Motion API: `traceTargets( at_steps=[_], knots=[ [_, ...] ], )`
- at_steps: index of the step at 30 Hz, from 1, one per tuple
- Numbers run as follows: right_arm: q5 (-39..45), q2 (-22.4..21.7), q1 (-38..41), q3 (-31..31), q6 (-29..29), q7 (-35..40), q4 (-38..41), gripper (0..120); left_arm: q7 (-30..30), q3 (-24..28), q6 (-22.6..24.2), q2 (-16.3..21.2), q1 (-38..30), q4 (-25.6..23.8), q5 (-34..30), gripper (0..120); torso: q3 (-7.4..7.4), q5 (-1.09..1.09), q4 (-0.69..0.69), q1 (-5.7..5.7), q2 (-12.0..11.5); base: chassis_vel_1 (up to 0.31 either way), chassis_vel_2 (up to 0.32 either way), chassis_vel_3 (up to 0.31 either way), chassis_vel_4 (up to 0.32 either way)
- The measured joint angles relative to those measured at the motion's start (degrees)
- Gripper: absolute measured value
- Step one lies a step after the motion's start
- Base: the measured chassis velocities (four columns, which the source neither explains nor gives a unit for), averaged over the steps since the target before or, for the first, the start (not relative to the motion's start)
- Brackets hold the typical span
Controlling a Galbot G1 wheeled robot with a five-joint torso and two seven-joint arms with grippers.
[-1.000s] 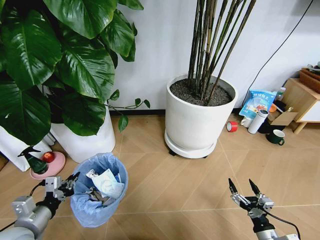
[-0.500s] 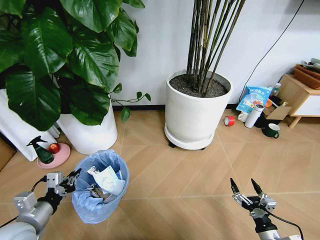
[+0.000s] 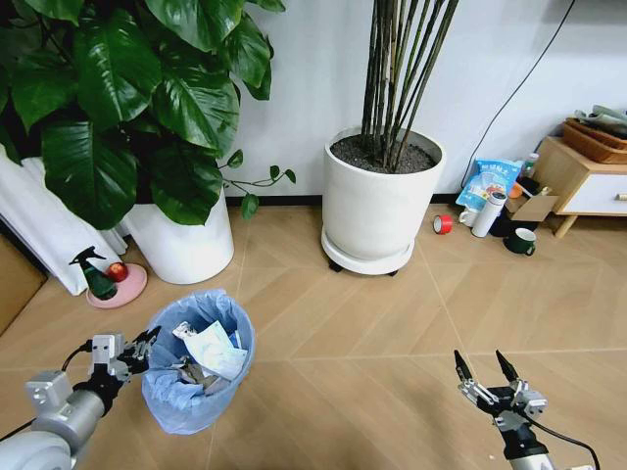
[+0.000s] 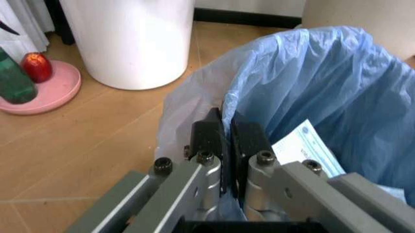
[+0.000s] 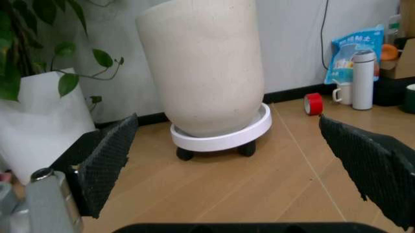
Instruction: Pick up the trash bin and place the garbage on the floor into it.
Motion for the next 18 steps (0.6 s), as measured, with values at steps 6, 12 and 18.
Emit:
traceTargets(
  at_steps=[6,12,18],
  knots=[
    [-0.1,0.3,-0.1,0.1,0.2,-0.2,0.1,100,0.0,0.0,0.0,0.3,-0.3,0.0,-0.4,0,0.0,0.0,0.01,0.0,0.0,0.183,-0.168,-0.161,0.16],
    [-0.2,0.5,-0.1,0.2,0.5,-0.5,0.0,100,-0.2,0.0,0.1,0.8,-1.1,0.1,-0.7,0,0.0,0.01,-0.01,0.0,0.0,0.177,-0.19,-0.187,0.185],
    [-0.2,0.5,-0.1,0.3,0.7,-0.8,-0.1,100,-0.3,0.2,0.2,1.0,-1.5,0.2,-0.9,0,0.0,0.01,0.0,0.0,0.0,0.169,-0.175,-0.186,0.172]
  ],
)
